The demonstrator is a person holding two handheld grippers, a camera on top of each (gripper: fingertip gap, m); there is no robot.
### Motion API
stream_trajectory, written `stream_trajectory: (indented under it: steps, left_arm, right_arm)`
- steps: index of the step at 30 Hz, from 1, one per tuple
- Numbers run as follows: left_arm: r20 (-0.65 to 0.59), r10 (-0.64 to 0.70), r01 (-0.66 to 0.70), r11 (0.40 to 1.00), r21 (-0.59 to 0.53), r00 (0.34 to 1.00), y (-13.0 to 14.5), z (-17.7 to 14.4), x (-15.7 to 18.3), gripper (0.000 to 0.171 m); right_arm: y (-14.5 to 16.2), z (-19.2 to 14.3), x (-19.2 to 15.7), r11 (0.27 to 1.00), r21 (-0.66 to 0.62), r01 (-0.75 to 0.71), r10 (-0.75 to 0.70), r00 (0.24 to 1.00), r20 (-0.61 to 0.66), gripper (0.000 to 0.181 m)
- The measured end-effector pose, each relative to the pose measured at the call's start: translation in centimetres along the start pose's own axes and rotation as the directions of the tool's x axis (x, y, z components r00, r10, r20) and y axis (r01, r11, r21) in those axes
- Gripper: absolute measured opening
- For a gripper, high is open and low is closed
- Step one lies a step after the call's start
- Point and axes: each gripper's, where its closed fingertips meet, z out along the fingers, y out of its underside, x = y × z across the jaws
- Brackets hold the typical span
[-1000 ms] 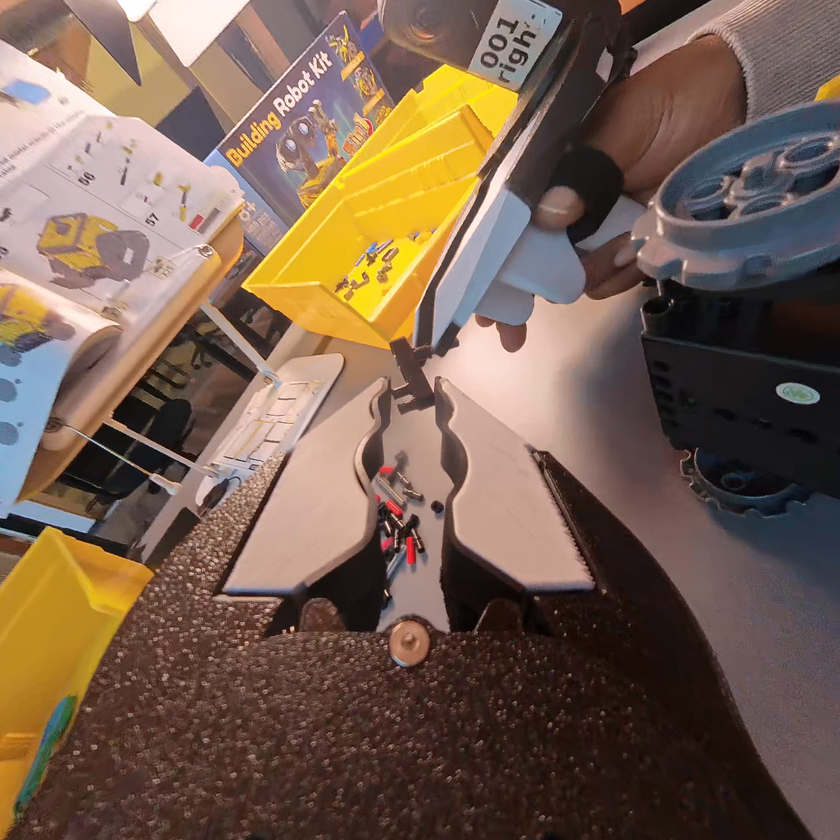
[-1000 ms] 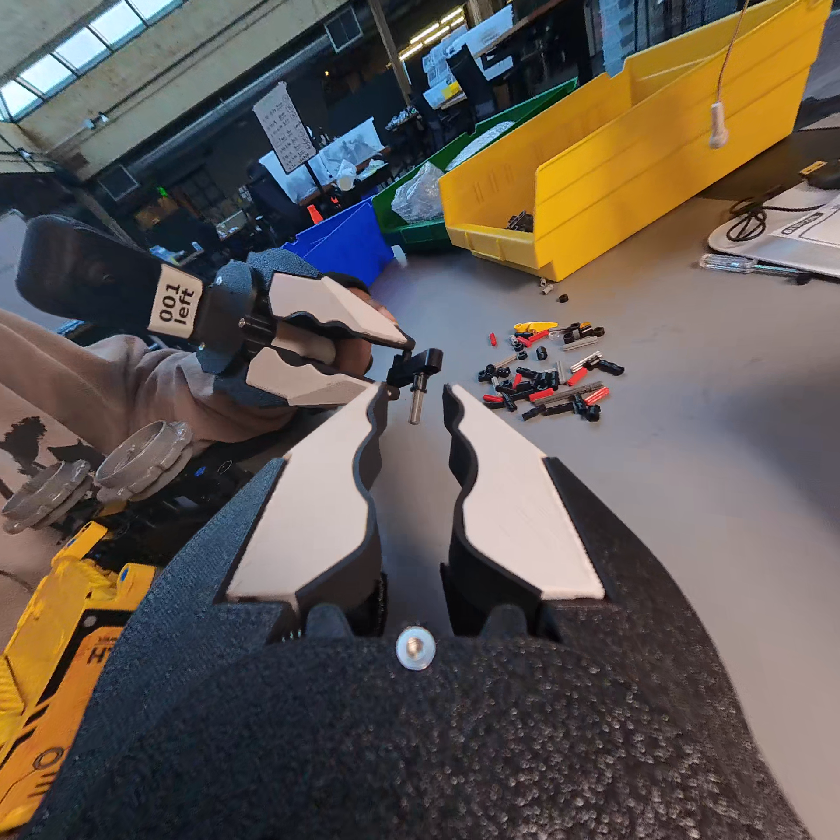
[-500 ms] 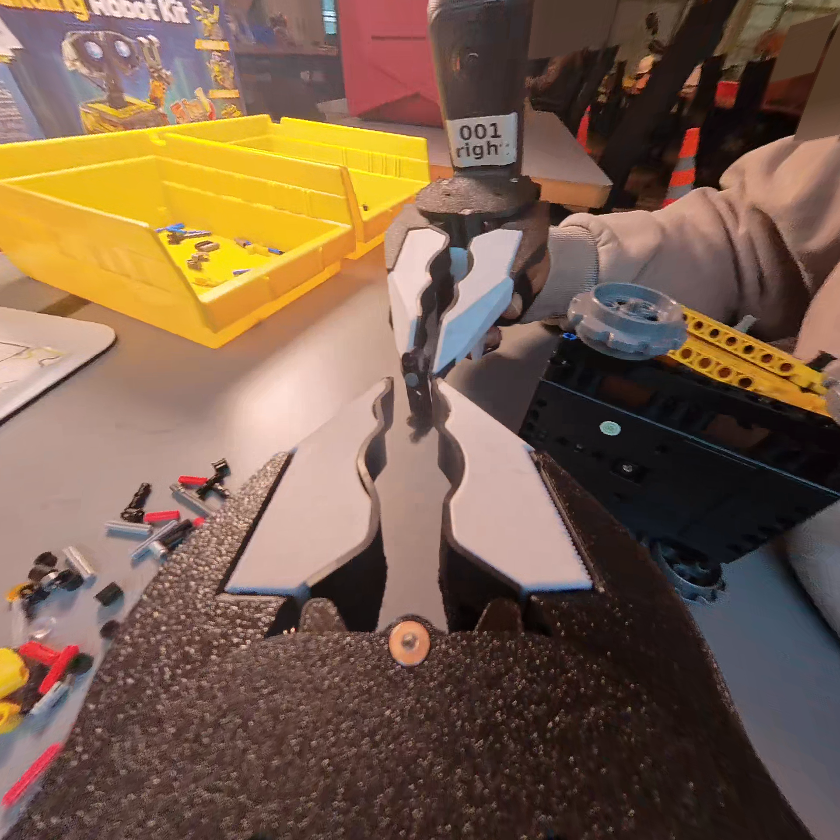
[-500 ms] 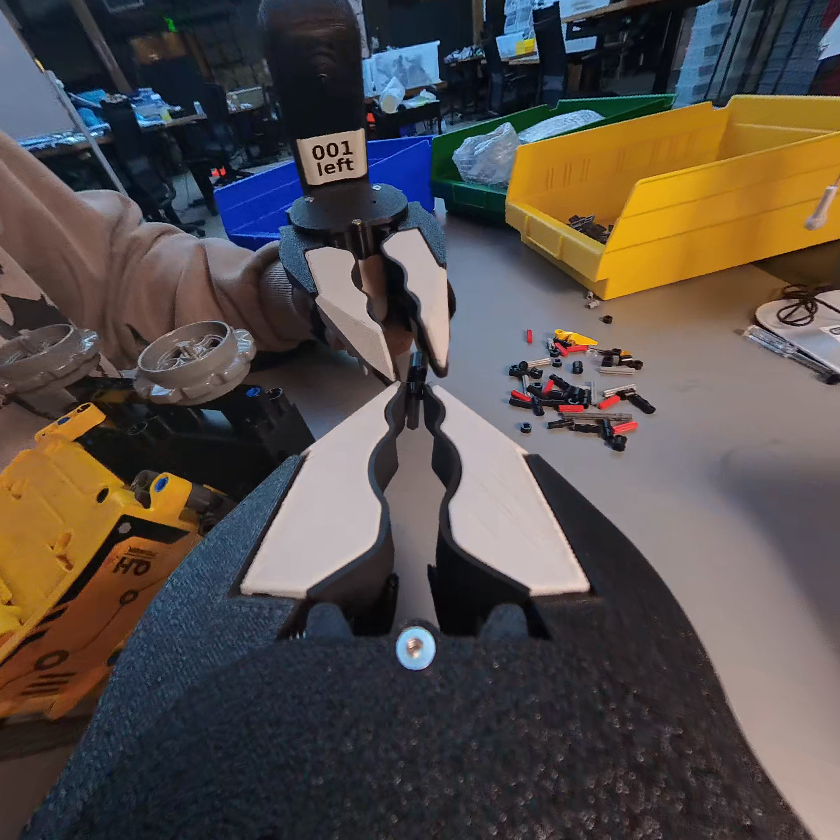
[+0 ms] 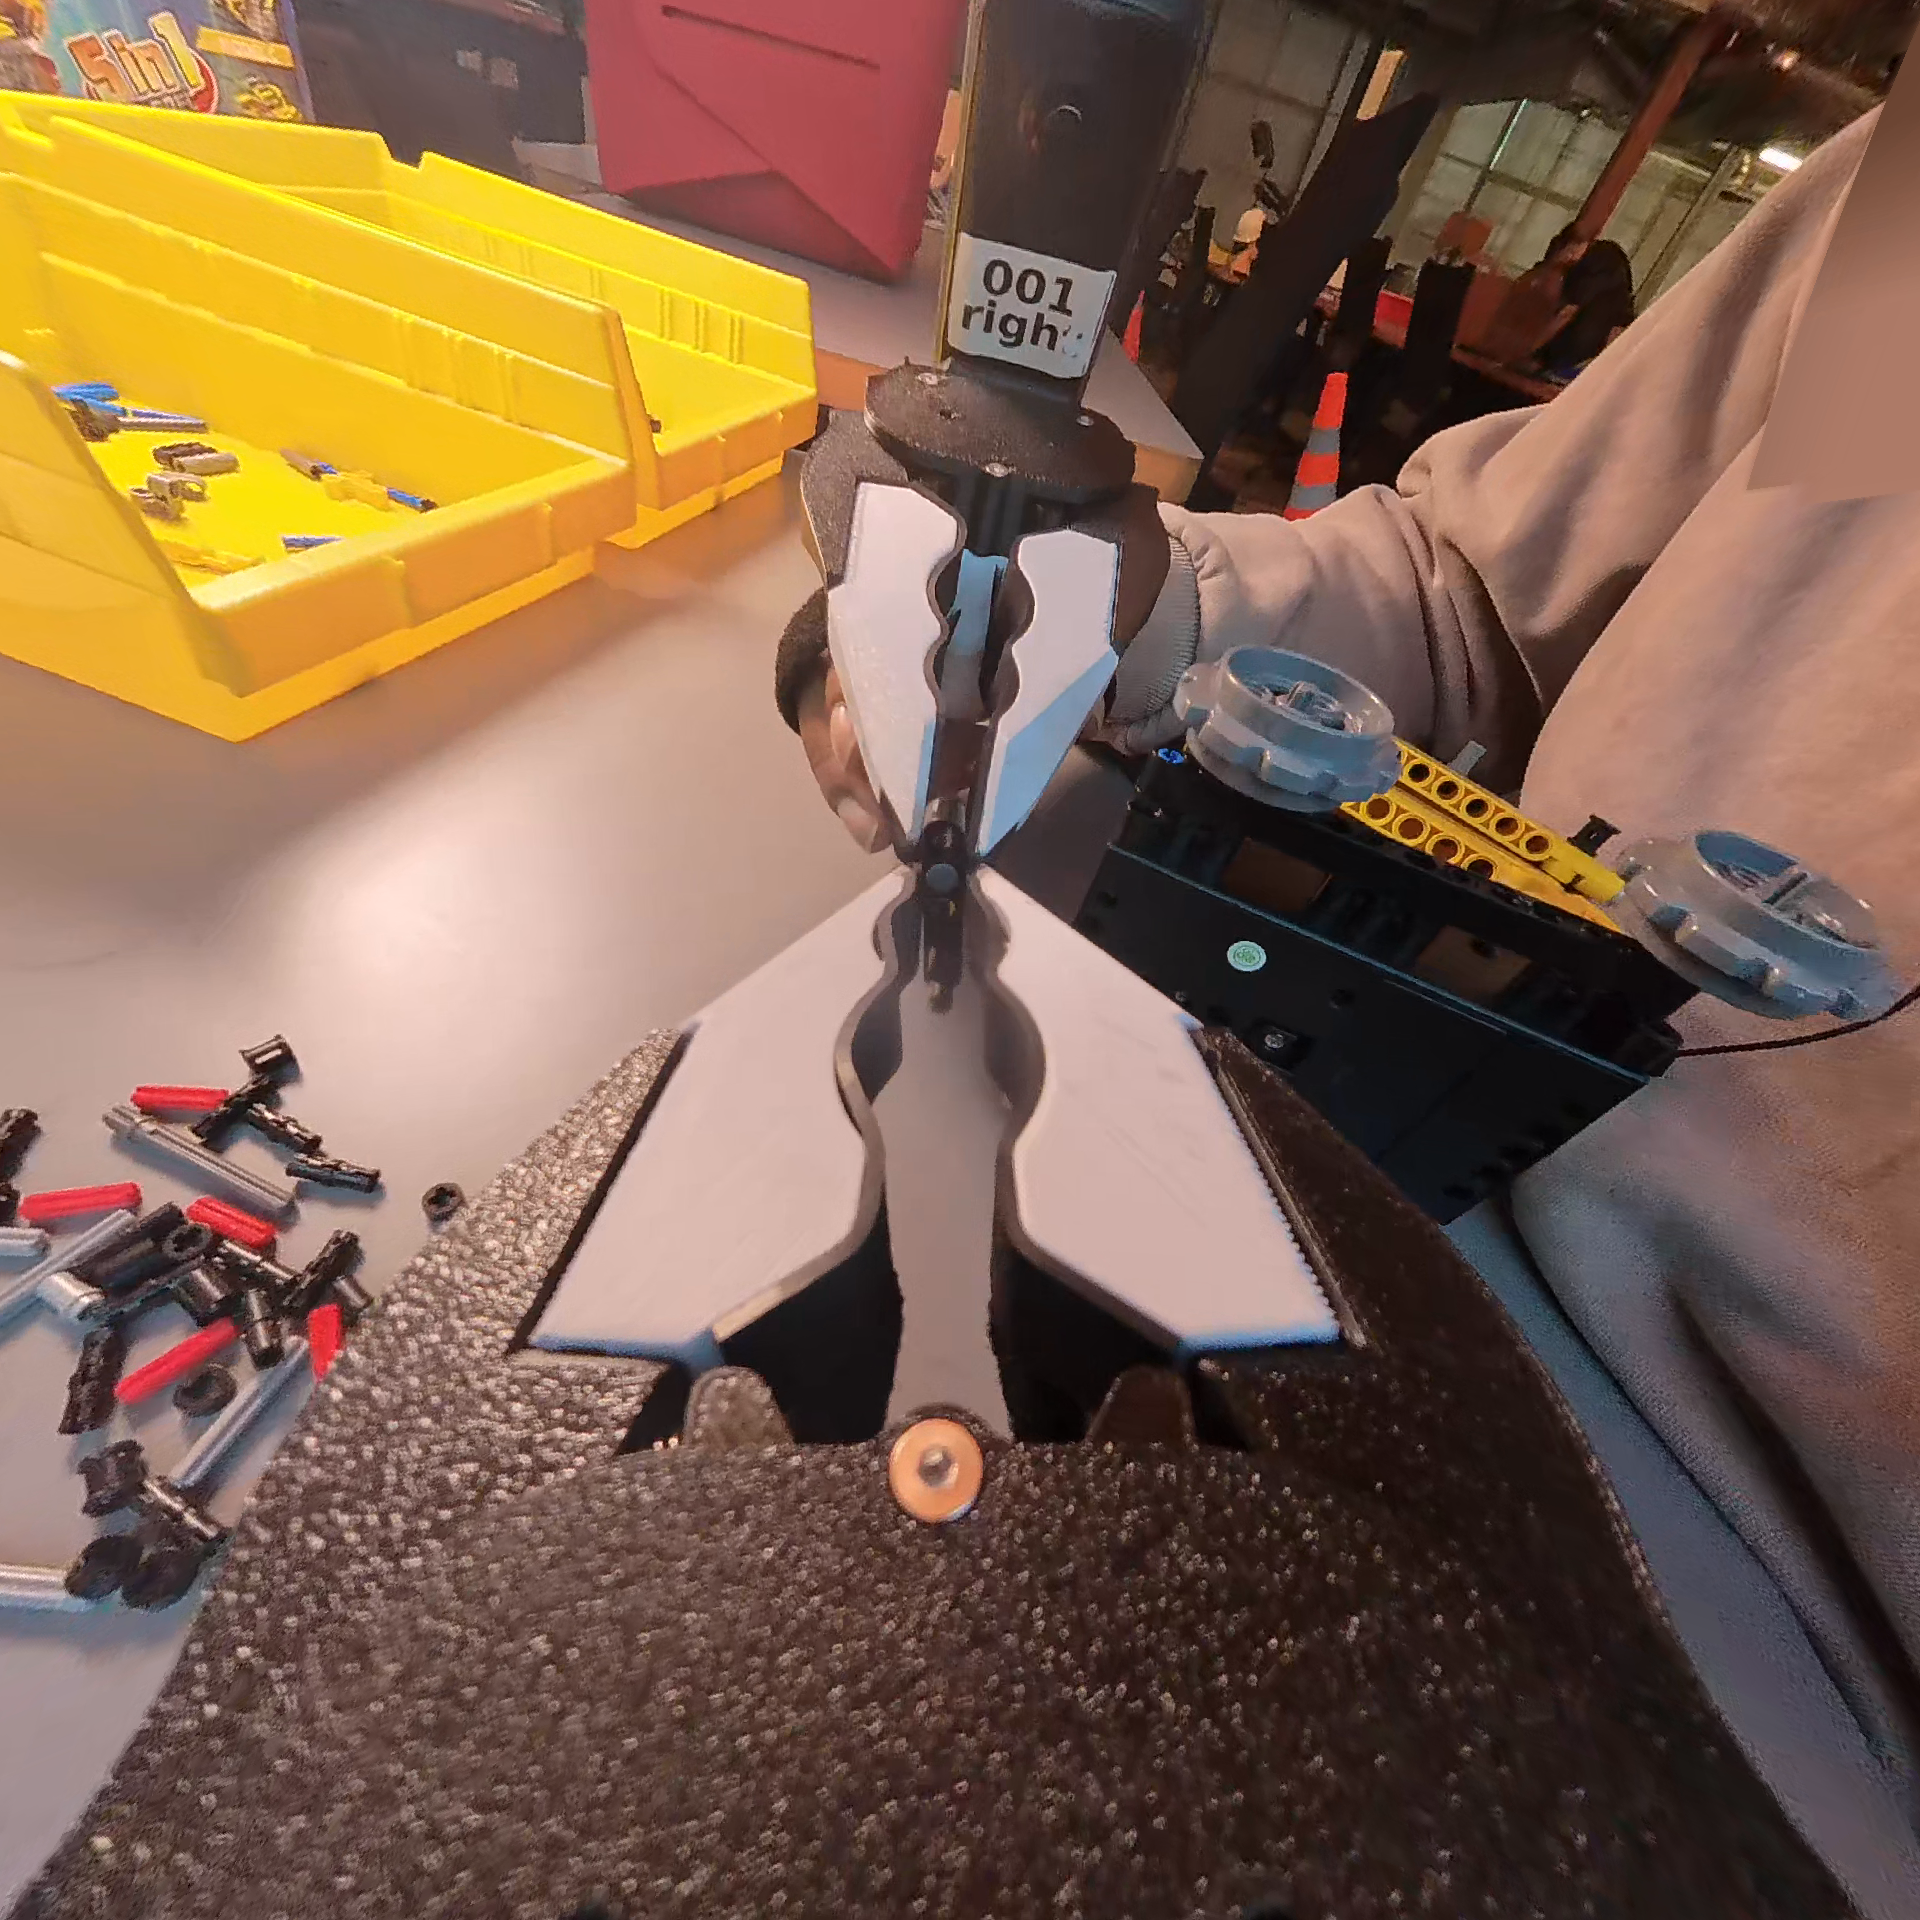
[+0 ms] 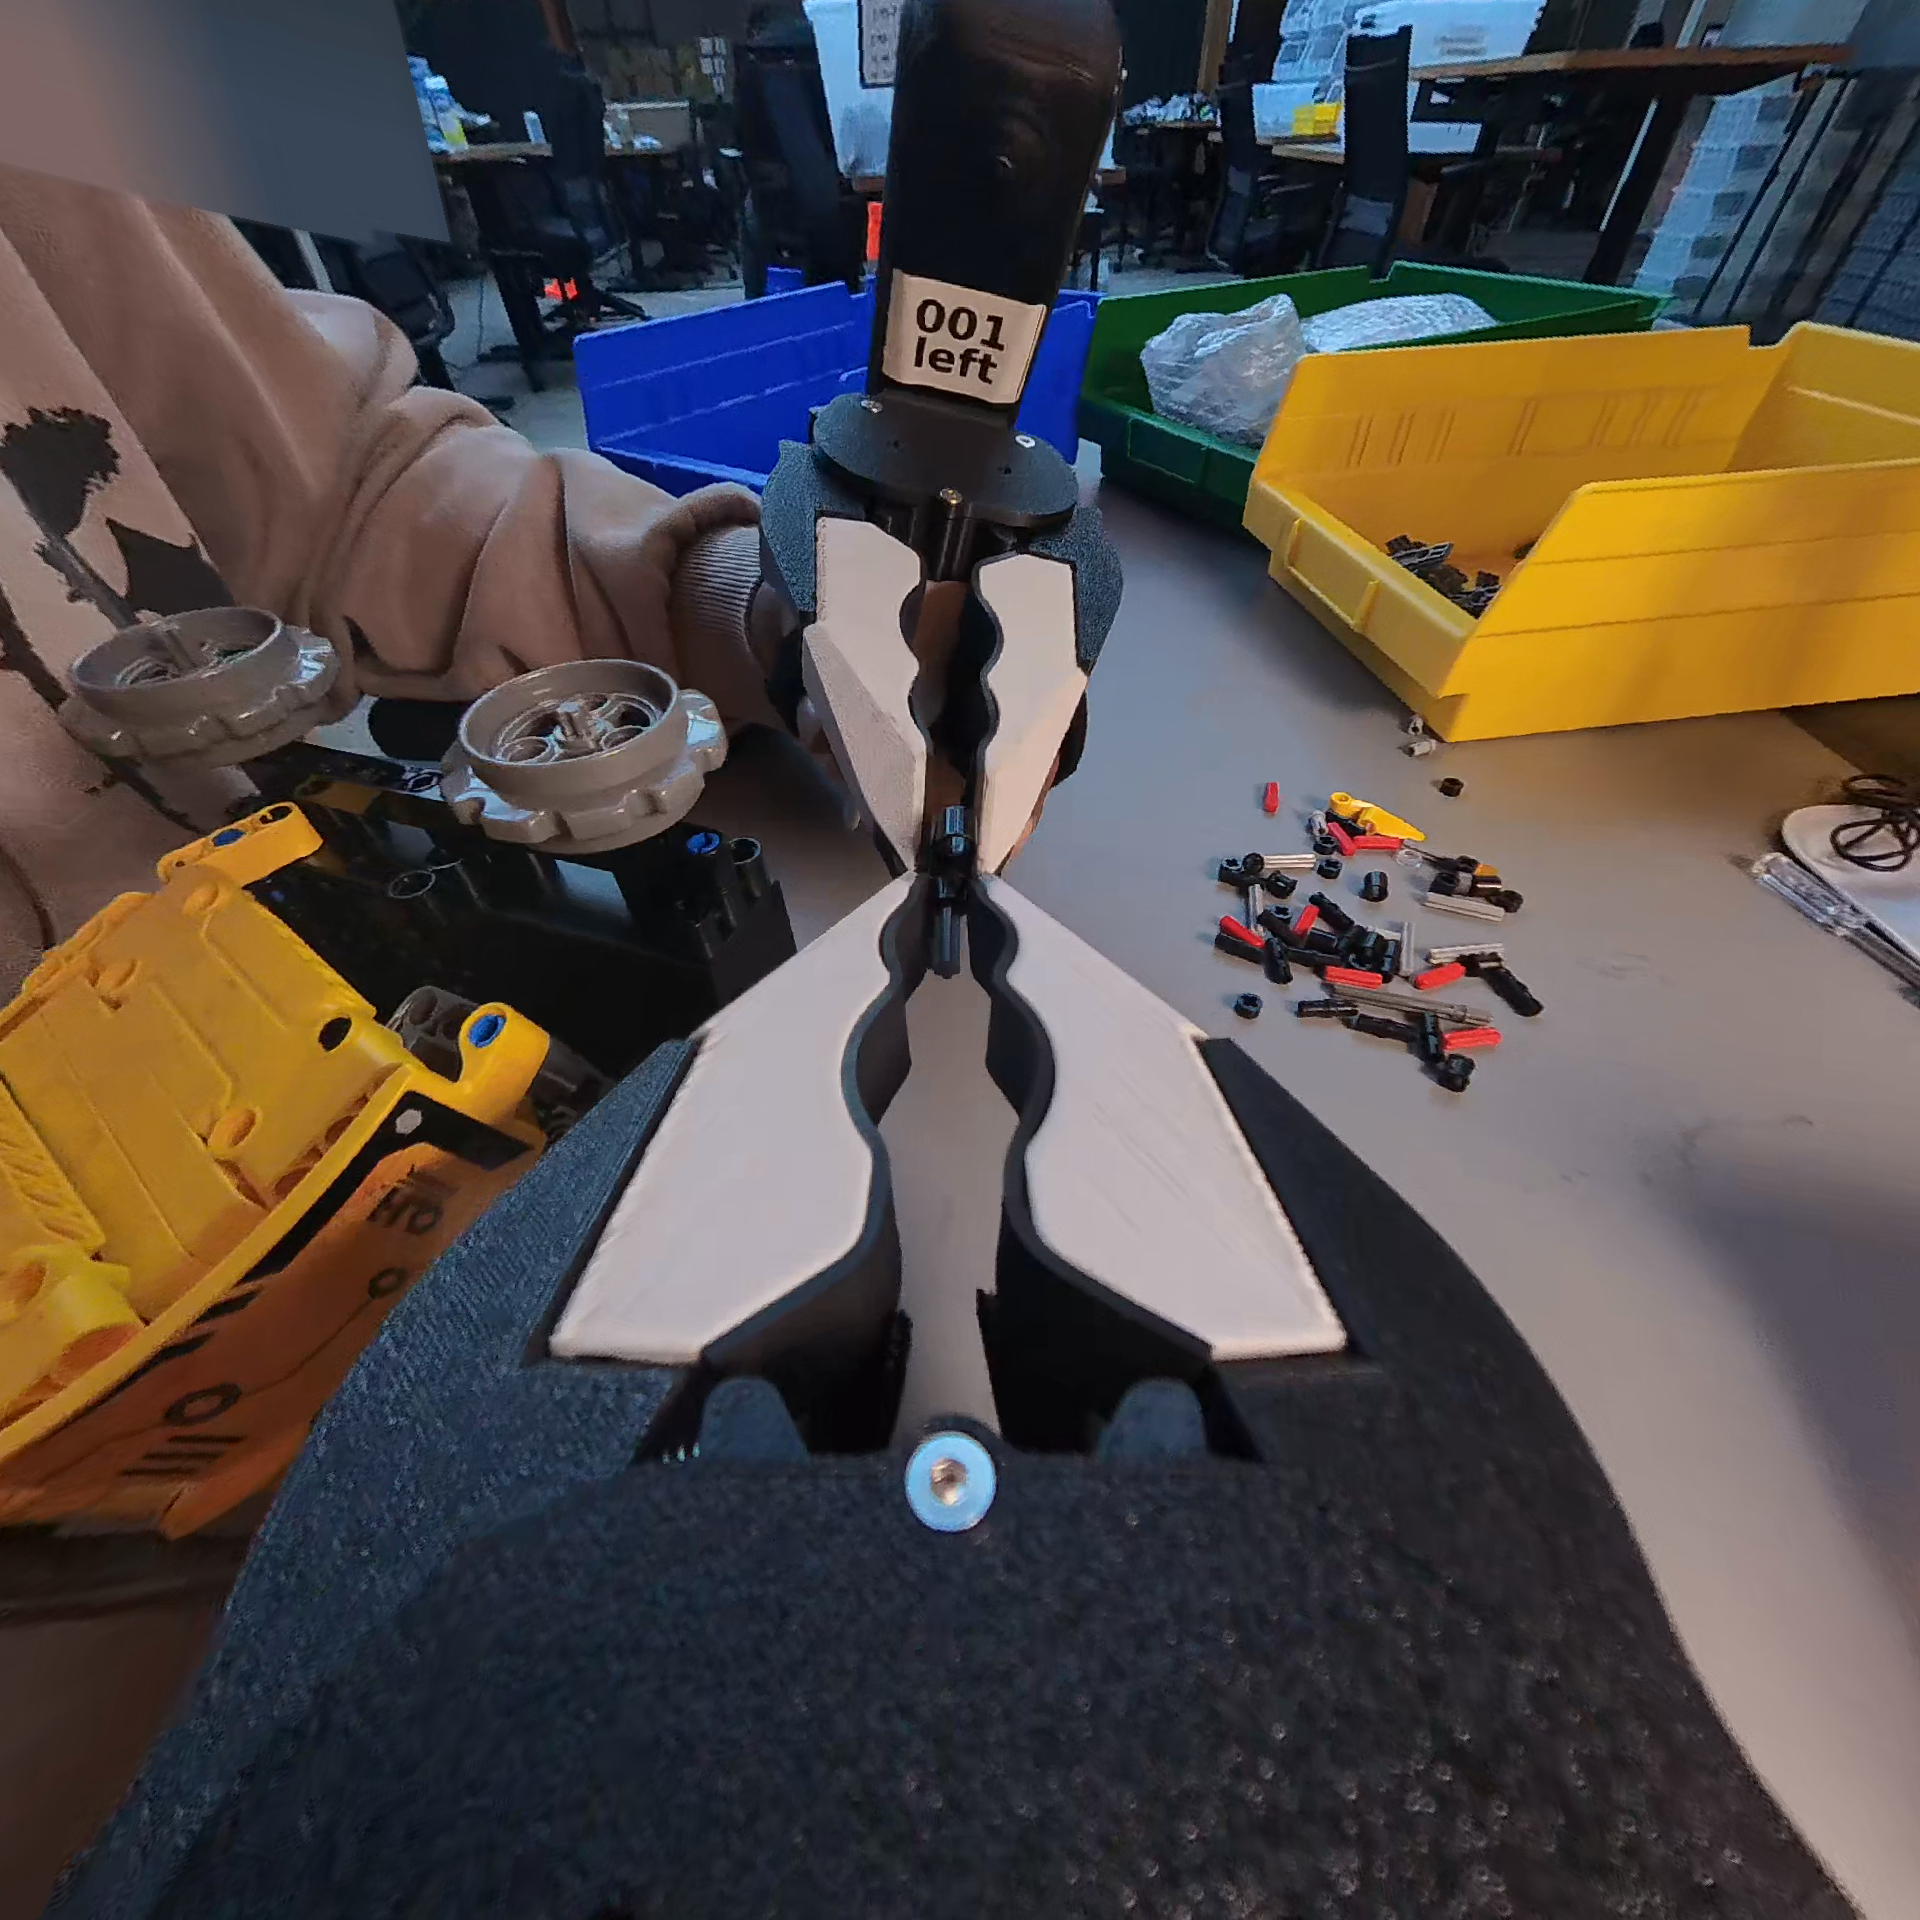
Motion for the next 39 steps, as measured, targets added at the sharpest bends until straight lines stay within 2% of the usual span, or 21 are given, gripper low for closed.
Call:
stream_trajectory:
  steps: [8, 9, 11, 13, 15, 17, 20, 23, 25, 27, 30, 33, 36, 39]
  left_arm:
    - [0.029, -0.034, 0.03, 0.992, 0.123, 0.999, -3.1, -1.1, -0.5, 0.006]
    - [0.05, -0.05, 0.041, 0.986, 0.16, 0.998, -3.7, -2.0, -1.1, 0.006]
    - [0.073, -0.118, 0.092, 0.953, 0.289, 0.99, -5.4, -5.8, -2.8, 0.006]
    - [0.134, -0.138, 0.088, 0.942, 0.325, 0.981, -5.6, -8.5, -4.6, 0.006]
    - [0.171, -0.159, 0.099, 0.944, 0.314, 0.972, -5.0, -8.7, -5.7, 0.006]
    - [0.203, -0.186, 0.125, 0.951, 0.282, 0.961, -3.8, -8.0, -6.6, 0.006]
    - [0.254, -0.213, 0.147, 0.956, 0.253, 0.944, -2.8, -7.5, -7.6, 0.006]
    - [0.292, -0.238, 0.16, 0.95, 0.267, 0.926, -2.5, -7.7, -8.6, 0.006]
    - [0.276, -0.279, 0.197, 0.937, 0.289, 0.92, -2.4, -7.7, -8.9, 0.006]
    - [0.199, -0.334, 0.255, 0.905, 0.34, 0.921, -2.9, -7.7, -8.5, 0.006]
    - [0.092, -0.387, 0.323, 0.859, 0.396, 0.917, -3.6, -7.8, -7.8, 0.006]
    - [0.075, -0.407, 0.344, 0.844, 0.411, 0.91, -3.6, -8.0, -7.8, 0.006]
    - [0.042, -0.445, 0.388, 0.82, 0.421, 0.895, -3.6, -8.1, -8.0, 0.006]
    - [-0.005, -0.476, 0.432, 0.794, 0.427, 0.88, -3.6, -8.0, -8.0, 0.006]
  right_arm:
    - [-2.6, -0.8, 0.8, 0.989, 0.122, -0.077, 0.075, 0.997, 0.018, 0.004]
    - [-2.6, -1.3, 1.2, 0.987, 0.133, -0.093, 0.092, 0.996, 0.015, 0.004]
    - [-2.5, -4.0, 3.3, 0.976, 0.173, -0.135, 0.143, 0.989, -0.036, 0.003]
    - [-2.1, -6.4, 5.1, 0.965, 0.198, -0.17, 0.188, 0.979, -0.074, 0.003]
    - [-2.0, -7.0, 6.4, 0.962, 0.221, -0.164, 0.197, 0.971, -0.137, 0.004]
    - [-1.6, -6.3, 6.4, 0.962, 0.212, -0.175, 0.205, 0.97, -0.129, 0.004]
    - [-0.5, -5.1, 6.2, 0.98, 0.145, -0.139, 0.161, 0.975, -0.155, 0.005]
    - [1.5, -3.7, 7.9, 0.996, 0.009, -0.085, 0.084, 0.95, -0.301, 0.005]
    - [3.1, -1.9, 9.3, 0.99, -0.131, -0.059, 0.008, 0.932, -0.362, 0.005]
    - [3.8, 0.4, 10.4, 0.974, -0.223, -0.046, -0.041, 0.927, -0.373, 0.005]
    - [4.0, 3.6, 11.4, 0.958, -0.285, -0.021, -0.085, 0.931, -0.354, 0.005]
    - [4.5, 5.7, 11.8, 0.939, -0.343, 0.009, -0.125, 0.94, -0.318, 0.006]
    - [5.0, 6.5, 12.0, 0.918, -0.394, 0.037, -0.17, 0.936, -0.308, 0.011]
    - [4.3, 6.5, 11.9, 0.935, -0.352, 0.048, -0.166, 0.935, -0.314, 0.023]
